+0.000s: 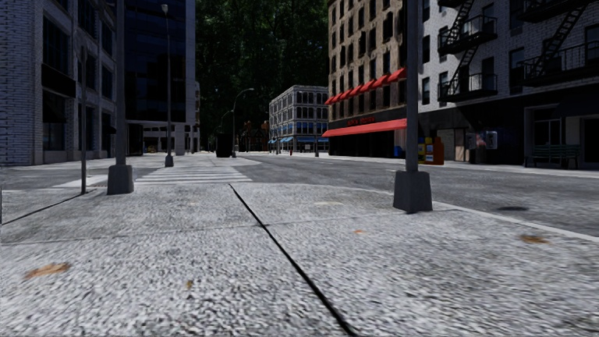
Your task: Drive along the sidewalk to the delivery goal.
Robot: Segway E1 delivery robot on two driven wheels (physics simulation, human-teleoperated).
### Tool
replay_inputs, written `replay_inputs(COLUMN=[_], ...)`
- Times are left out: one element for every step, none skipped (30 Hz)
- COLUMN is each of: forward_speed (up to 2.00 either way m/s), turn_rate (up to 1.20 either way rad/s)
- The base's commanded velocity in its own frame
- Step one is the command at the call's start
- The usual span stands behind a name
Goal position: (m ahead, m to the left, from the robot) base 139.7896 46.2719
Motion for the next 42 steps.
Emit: replay_inputs(forward_speed=[2.0,2.0,2.0,2.0,2.0,2.0,2.0,2.0,2.0,2.0,2.0,2.0,2.0,2.0,2.0,2.0,2.0,2.0,2.0,2.0,2.0,2.0,2.0,2.0,2.0,2.0,2.0,2.0,2.0,2.0,2.0,2.0,2.0,2.0,2.0,2.0,2.0,2.0,2.0,2.0,2.0,2.0], turn_rate=[0.0,0.0,0.0,0.0,0.0,0.0,0.0,0.0,0.0,0.0,0.0,0.0,0.0,0.0,0.0,0.0,0.0,0.0,0.0,0.0,0.0,0.0,0.0,0.0,0.0,0.0,0.65,1.2,1.2,1.2,1.2,1.2,1.2,1.2,1.2,1.2,1.14,0.64,0.64,0.0,0.0,0.0])
